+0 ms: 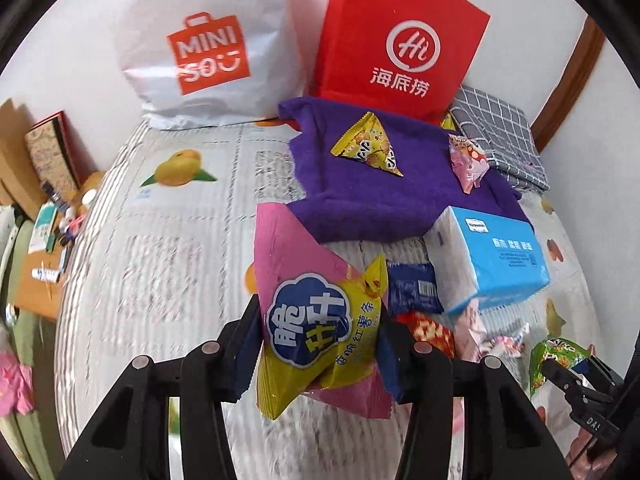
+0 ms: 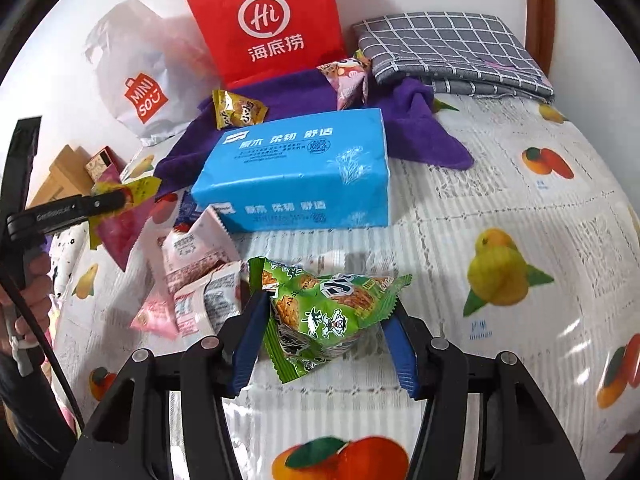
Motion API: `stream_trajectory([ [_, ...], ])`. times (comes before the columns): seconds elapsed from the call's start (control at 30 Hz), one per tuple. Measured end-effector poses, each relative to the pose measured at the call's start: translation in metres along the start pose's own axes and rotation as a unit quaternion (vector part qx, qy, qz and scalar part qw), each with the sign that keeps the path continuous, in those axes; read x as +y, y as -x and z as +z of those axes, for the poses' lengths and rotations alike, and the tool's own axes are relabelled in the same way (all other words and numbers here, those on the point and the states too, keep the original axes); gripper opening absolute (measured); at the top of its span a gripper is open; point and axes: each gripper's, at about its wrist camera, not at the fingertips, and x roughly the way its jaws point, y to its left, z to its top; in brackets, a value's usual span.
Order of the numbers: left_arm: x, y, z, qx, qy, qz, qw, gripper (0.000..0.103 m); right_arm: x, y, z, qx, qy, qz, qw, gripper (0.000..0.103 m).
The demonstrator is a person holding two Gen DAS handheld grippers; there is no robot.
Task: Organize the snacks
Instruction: 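Lift both held bags and carry them toward the purple towel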
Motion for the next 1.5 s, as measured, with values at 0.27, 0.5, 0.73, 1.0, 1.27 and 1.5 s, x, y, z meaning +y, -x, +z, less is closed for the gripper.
stream_trajectory([
  [0.27, -0.015, 0.042, -0.025, -0.019, 0.0, -0.028, 0.9994, 0.048, 0.007, 0.029, -0.008, -0.026, 0.015, -0.027, 0.999, 0.056],
  [0.5, -0.049, 0.068, -0.039, -0.035, -0.028, -0.035, 0.9984, 0.048, 0.01, 0.055, -0.008, -0.054, 0.024, -0.027, 0.998, 0.056],
  [0.73, -0.08, 0.087, -0.047, -0.05, -0.05, -0.05, 0.9963, 0.048, 0.008, 0.081, -0.009, -0.076, 0.027, -0.022, 0.996, 0.056],
  [1.0, -0.103, 0.1, -0.037, -0.063, -0.066, -0.063, 0.9939, 0.048, 0.002, 0.11, 0.0, -0.098, 0.027, -0.025, 0.994, 0.056],
  [1.27, -0.116, 0.108, -0.022, -0.077, -0.065, -0.071, 0.9924, 0.048, -0.002, 0.123, 0.02, -0.111, 0.027, -0.019, 0.993, 0.056],
  [1.5, -0.131, 0.111, -0.013, -0.083, -0.078, -0.073, 0.9908, 0.048, -0.001, 0.129, 0.033, -0.123, 0.035, -0.008, 0.992, 0.056],
])
